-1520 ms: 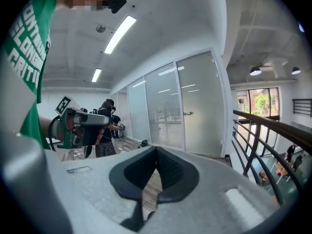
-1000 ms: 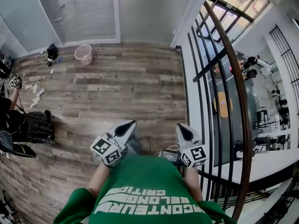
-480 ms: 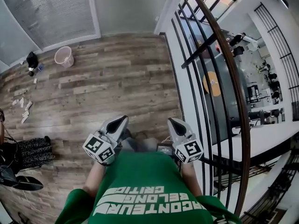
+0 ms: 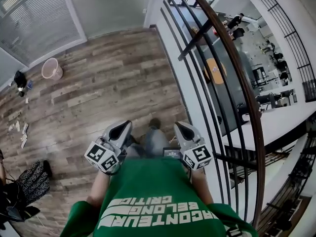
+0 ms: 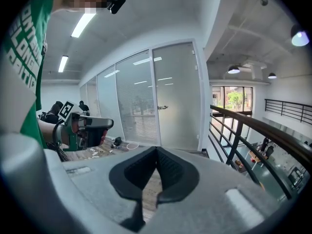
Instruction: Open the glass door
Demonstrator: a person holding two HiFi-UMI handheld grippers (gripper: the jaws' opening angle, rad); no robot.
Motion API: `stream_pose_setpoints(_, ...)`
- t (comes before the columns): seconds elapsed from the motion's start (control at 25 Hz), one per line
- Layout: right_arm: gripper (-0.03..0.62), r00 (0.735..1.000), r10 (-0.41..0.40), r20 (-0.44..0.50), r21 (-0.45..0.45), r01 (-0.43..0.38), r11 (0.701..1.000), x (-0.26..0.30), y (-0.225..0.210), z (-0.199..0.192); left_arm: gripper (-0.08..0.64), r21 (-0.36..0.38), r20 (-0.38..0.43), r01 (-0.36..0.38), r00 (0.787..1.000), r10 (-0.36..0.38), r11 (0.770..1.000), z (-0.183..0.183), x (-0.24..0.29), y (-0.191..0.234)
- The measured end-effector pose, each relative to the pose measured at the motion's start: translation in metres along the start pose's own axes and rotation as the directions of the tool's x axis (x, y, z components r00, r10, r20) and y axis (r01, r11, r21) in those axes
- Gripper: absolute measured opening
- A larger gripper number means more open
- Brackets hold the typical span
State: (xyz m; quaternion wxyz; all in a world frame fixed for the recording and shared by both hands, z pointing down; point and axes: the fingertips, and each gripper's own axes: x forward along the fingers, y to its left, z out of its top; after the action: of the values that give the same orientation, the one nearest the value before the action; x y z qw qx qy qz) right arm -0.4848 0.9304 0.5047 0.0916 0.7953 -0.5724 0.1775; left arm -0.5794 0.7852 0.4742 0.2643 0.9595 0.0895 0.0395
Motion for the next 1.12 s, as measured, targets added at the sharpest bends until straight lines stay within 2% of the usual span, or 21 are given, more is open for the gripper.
stream_pose_setpoints(0.2, -0.006, 1.000, 0.009, 0.001, 0.028, -0.009, 1.000, 0.021, -0.020, -0.006, 0.017, 0.011, -0.036, -0.001, 0.999, 0.002, 1.000, -0.003, 0.024, 0.013)
stream_pose_setpoints(0.4, -0.006, 0.999, 0.036, 0.034, 0.023, -0.036, 0.999, 0.053, -0.053, 0.011, 0.017, 0.008, -0.028, -0.028, 0.999, 0.028, 1.000, 0.011, 0.059, 0.033)
stream_pose_setpoints(0.84, -0.006, 0.994, -0.023, 0.107, 0.034, 0.020, 0.999, 0.090, -0.188, 0.059, 0.017, 0.034, -0.036, 0.058, 0.998, -0.057, 0.998, 0.056, 0.201, 0.039)
stream_pose_setpoints(1.12, -0.006, 0.992, -0.024, 0.122, 0.042, 0.019, 0.999, 0.096, -0.242, 0.062, 0.017, 0.046, -0.049, 0.064, 0.997, -0.062, 0.997, 0.058, 0.260, 0.037)
